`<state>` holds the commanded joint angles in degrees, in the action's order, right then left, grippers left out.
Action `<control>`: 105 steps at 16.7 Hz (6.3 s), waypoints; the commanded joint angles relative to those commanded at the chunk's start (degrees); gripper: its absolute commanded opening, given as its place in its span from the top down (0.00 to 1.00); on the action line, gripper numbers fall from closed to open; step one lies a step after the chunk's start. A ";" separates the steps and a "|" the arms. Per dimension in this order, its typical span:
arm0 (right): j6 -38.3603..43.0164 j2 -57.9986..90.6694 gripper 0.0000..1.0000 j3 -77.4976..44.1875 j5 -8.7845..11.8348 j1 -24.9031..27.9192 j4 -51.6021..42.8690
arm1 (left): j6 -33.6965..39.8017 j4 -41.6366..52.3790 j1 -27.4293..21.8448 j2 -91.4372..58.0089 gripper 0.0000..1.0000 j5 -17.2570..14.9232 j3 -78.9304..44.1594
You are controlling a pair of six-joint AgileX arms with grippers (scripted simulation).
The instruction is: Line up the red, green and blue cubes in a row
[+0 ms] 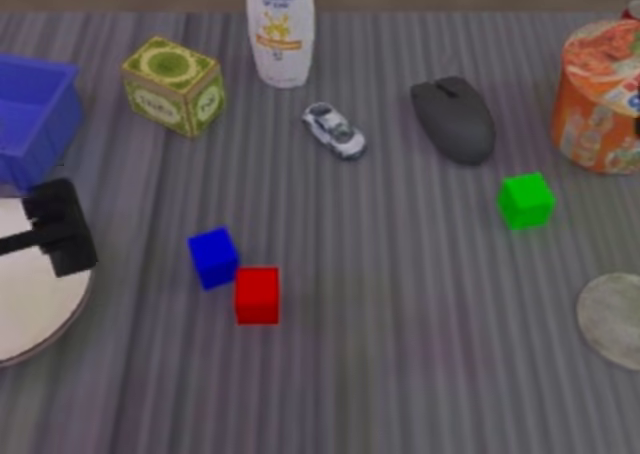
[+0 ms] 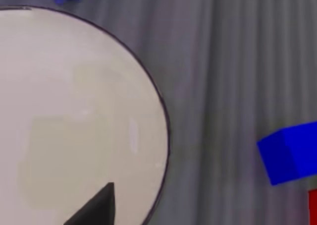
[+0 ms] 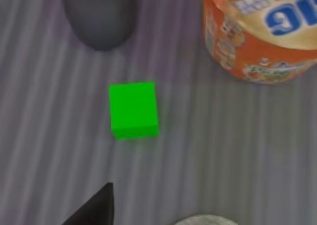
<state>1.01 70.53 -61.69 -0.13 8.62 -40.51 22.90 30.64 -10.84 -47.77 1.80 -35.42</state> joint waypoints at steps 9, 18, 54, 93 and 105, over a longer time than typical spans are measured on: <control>0.59 48.61 0.00 -41.01 0.10 5.65 -25.98 | -17.43 -23.76 10.33 38.34 0.00 -1.20 30.15; 0.84 59.17 0.00 -50.18 -0.08 6.75 -31.65 | -22.90 -30.64 11.99 47.77 0.00 -1.80 35.42; 1.03 62.58 1.00 -38.85 -0.14 6.67 -16.24 | -22.90 -30.64 11.99 47.77 0.00 -1.80 35.42; 44.07 58.67 1.00 -45.71 -0.66 35.78 -27.39 | -22.90 -30.64 11.99 47.77 0.00 -1.80 35.42; 44.21 60.19 0.70 -39.45 -0.70 35.99 -19.58 | -22.90 -30.64 11.99 47.77 0.00 -1.80 35.42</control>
<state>45.22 130.72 -101.14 -0.83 44.61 -60.09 0.00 0.00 1.15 0.00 0.00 0.00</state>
